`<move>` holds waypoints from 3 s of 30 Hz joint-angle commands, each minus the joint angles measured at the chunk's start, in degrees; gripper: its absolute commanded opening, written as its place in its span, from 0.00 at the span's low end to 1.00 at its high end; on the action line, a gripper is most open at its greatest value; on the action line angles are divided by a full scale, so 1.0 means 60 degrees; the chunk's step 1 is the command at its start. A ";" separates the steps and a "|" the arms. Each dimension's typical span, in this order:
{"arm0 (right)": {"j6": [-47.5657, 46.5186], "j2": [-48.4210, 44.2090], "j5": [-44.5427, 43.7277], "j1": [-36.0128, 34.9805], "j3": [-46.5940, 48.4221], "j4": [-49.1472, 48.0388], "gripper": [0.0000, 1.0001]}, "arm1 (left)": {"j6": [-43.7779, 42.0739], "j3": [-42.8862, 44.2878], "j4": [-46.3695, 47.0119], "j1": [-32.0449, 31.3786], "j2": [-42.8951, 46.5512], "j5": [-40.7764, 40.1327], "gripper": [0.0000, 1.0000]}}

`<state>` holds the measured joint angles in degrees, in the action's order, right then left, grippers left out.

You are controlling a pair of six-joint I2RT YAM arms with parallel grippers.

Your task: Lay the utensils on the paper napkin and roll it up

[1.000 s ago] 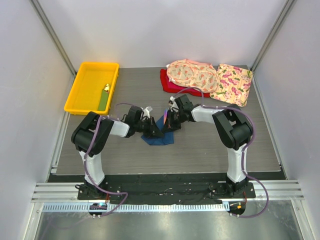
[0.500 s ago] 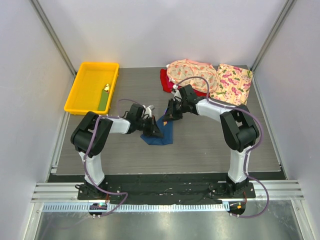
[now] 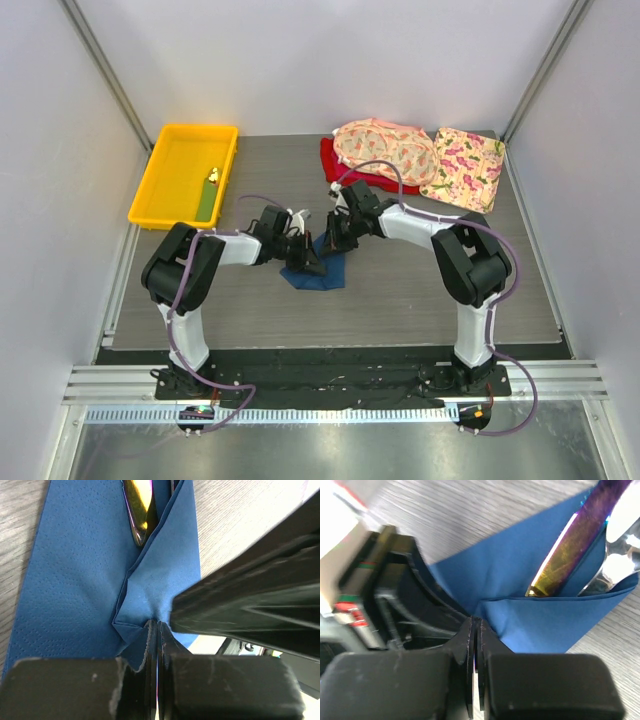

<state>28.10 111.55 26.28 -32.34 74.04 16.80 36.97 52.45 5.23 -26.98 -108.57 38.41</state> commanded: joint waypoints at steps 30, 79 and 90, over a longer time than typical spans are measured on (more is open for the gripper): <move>-0.0728 0.0950 -0.0762 -0.0177 -0.0182 0.0731 0.01 | 0.1705 -0.0801 0.2277 -0.0264 0.0269 -0.0440 0.06; -0.1622 0.1228 -0.1714 -0.0397 0.0068 0.0877 0.05 | 0.0004 -0.0479 0.0474 -0.0015 0.0939 -0.0177 0.20; -0.1108 0.1170 -0.1172 -0.0294 -0.0182 0.0775 0.03 | 0.0445 -0.0392 0.0565 -0.0029 0.1061 -0.0483 0.17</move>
<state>21.43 116.16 21.63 -33.76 75.46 18.39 39.16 49.25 8.73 -27.31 -101.41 36.77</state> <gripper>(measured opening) 0.057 0.192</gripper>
